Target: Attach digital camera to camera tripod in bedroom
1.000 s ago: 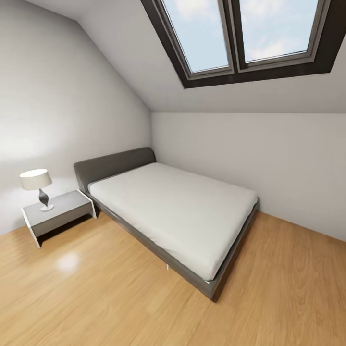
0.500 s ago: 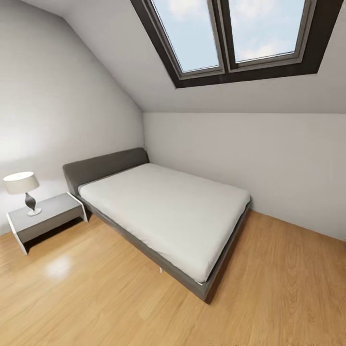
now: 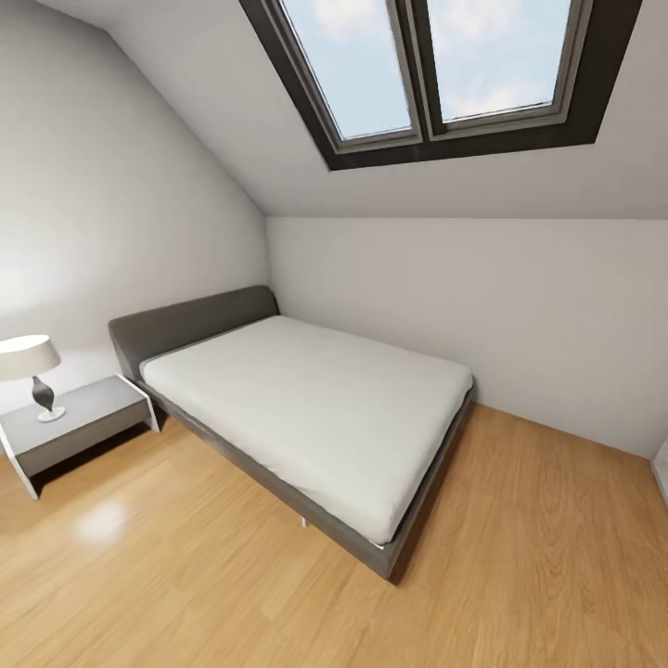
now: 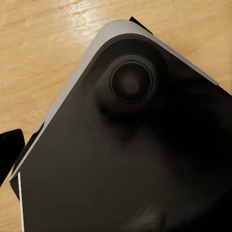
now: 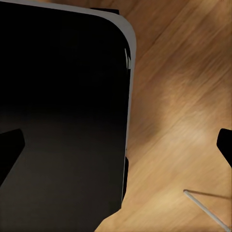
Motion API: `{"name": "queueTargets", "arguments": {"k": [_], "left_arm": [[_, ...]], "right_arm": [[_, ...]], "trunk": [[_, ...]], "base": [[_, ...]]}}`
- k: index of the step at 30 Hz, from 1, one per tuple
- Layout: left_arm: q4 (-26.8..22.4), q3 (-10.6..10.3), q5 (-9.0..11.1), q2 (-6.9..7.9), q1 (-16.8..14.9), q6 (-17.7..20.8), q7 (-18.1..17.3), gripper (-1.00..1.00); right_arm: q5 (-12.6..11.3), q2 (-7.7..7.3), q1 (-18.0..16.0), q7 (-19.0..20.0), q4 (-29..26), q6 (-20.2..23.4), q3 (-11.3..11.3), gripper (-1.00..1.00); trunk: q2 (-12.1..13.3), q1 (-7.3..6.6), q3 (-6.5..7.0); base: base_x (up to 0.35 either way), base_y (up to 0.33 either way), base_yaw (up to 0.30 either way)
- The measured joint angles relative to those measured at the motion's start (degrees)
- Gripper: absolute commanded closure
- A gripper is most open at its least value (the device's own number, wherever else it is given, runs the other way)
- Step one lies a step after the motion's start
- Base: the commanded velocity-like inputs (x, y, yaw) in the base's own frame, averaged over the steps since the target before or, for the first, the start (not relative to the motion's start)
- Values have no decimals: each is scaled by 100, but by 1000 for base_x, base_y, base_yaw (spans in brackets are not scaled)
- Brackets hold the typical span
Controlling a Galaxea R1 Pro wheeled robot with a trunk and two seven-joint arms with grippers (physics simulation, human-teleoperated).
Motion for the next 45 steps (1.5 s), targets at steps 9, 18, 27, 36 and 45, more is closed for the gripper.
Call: {"name": "queueTargets", "arguments": {"k": [9,18,27,36,45], "left_arm": [[-3,0,1,2,0,5,-11,-100],[-606,-40,-180,180,-1,130,-4,-100],[-2949,-45,-600,958,-26,2279,-10,-100],[-5766,-6,-689,1268,-537,4932,81,-100],[-7083,-6,-665,602,-1236,5515,716,-100]], "right_arm": [[0,0,0,3,0,7,-1,-100],[10,-262,-1,-34,-289,109,-40,-100],[104,-583,-77,60,-2338,1040,-55,-100],[78,-781,-182,326,-5054,2867,-117,-100],[-128,-842,-271,1235,-7141,4677,-342,-100]], "trunk": [[0,0,0],[0,0,1],[1,0,3],[2,0,4],[2,0,3]], "base": [[0,0,-1],[0,0,0],[0,0,0],[0,0,0],[0,0,0]]}}
